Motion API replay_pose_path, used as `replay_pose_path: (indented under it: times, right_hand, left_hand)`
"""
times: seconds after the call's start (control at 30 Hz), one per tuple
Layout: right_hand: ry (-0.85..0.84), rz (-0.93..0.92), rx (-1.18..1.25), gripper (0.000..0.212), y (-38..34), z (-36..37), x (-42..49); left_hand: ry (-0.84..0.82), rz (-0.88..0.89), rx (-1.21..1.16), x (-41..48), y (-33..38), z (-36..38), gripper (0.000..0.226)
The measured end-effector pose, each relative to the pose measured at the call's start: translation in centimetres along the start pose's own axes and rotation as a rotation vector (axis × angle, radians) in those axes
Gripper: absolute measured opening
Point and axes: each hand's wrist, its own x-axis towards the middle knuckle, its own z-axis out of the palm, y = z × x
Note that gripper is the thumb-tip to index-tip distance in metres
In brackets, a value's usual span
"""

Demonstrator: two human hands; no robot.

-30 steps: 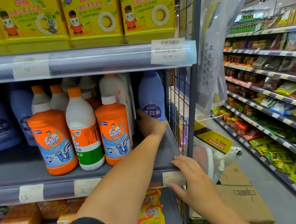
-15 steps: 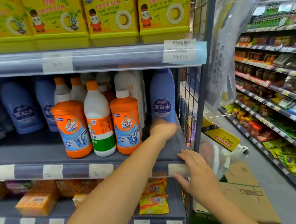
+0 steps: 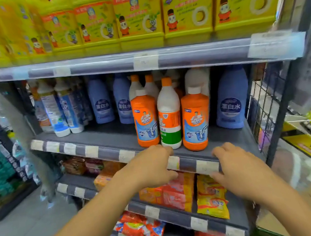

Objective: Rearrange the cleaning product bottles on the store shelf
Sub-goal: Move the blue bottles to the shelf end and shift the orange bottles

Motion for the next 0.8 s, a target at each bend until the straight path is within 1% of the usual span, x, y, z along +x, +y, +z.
replay_pose_path:
  times: [0.07, 0.13, 0.3, 0.4, 0.5, 0.6, 0.73, 0.8]
  right_hand:
    - [-0.032, -0.037, 0.016, 0.048, -3.3, -0.8, 0.7]
    - [-0.07, -0.06, 0.064, 0.053, -6.5, -1.4, 1.9]
    - [-0.111, -0.14, 0.106, 0.055, -15.0, -1.4, 6.6]
    - [-0.124, -0.126, 0.129, 0.055, -19.6, -1.1, 9.9]
    - [-0.1, -0.079, 0.109, 0.057, -23.7, -0.8, 13.8]
    - [-0.053, -0.009, 0.078, 0.058, -26.3, -0.7, 17.8]
    - [-0.029, 0.177, 0.096, 0.058, -28.4, -0.2, 23.4]
    - [-0.037, 0.271, 0.098, 0.059, -28.5, 0.4, 26.0]
  left_hand:
    - [0.005, -0.04, 0.11, -1.3, -3.2, -1.1, 0.056]
    - [-0.002, -0.085, 0.165, -2.1, -6.6, -2.2, 0.057]
    - [-0.011, -0.139, 0.227, -3.0, -15.0, -4.4, 0.056]
    - [-0.04, -0.129, 0.246, -2.9, -19.4, -5.5, 0.053]
    - [-0.005, -0.084, 0.297, -2.0, -23.6, -7.0, 0.049]
    - [0.054, -0.067, 0.317, -0.3, -26.6, -8.5, 0.051]
    - [0.145, -0.041, 0.308, 3.2, -29.6, -10.2, 0.053]
    - [0.188, -0.034, 0.3, 5.0, -30.4, -10.4, 0.059]
